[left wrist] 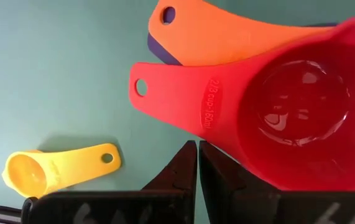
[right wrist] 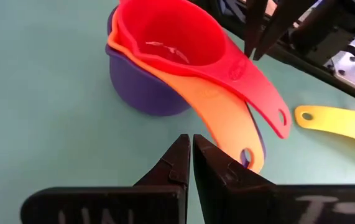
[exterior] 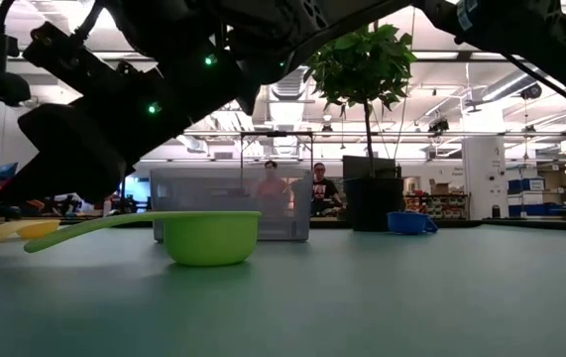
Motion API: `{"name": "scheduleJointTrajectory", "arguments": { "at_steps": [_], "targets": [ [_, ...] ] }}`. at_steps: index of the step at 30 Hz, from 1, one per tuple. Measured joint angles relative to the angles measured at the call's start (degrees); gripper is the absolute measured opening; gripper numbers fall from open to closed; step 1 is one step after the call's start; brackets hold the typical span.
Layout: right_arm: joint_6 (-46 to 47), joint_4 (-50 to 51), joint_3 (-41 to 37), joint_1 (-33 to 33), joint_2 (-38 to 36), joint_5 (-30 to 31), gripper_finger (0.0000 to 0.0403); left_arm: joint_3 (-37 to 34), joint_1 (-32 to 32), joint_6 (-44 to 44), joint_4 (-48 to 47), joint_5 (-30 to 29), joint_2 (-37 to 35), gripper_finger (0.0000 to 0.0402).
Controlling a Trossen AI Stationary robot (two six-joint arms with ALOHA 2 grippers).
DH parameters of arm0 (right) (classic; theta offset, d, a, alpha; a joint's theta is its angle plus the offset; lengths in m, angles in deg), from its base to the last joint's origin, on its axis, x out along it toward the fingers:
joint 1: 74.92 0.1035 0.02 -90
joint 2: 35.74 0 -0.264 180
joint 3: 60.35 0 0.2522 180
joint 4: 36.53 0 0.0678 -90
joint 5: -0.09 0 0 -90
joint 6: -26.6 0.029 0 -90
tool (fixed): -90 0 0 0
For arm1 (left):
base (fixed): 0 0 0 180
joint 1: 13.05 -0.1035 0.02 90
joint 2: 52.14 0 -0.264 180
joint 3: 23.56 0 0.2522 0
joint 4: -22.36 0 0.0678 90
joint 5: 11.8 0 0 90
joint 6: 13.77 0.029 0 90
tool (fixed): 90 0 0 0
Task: Nest measuring cups in basket
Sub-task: Stack the red measuring cup on top of the orange measuring cup
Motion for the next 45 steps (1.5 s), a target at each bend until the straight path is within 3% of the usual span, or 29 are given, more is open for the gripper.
{"name": "scheduleJointTrajectory", "arguments": {
  "at_steps": [17, 37, 45],
  "targets": [
    [-0.02, -3.4, -0.15, -1.16, 0.02, 1.75, 0.0008, 0.0, 0.01, 0.26, 2.23, -2.97, 0.0, 0.0],
    [-0.42, 0.81, 0.42, -0.27, -1.59, 1.57, 0.0009, -0.09, 0.0, 0.26, 2.11, -2.98, 0.0, 0.0],
    [1.5, 1.19, -0.33, -0.09, -1.2, -3.3, 0.0009, -1.15, 0.0, -0.17, 2.57, -5.06, 0.0, 0.0]
  ]
}}
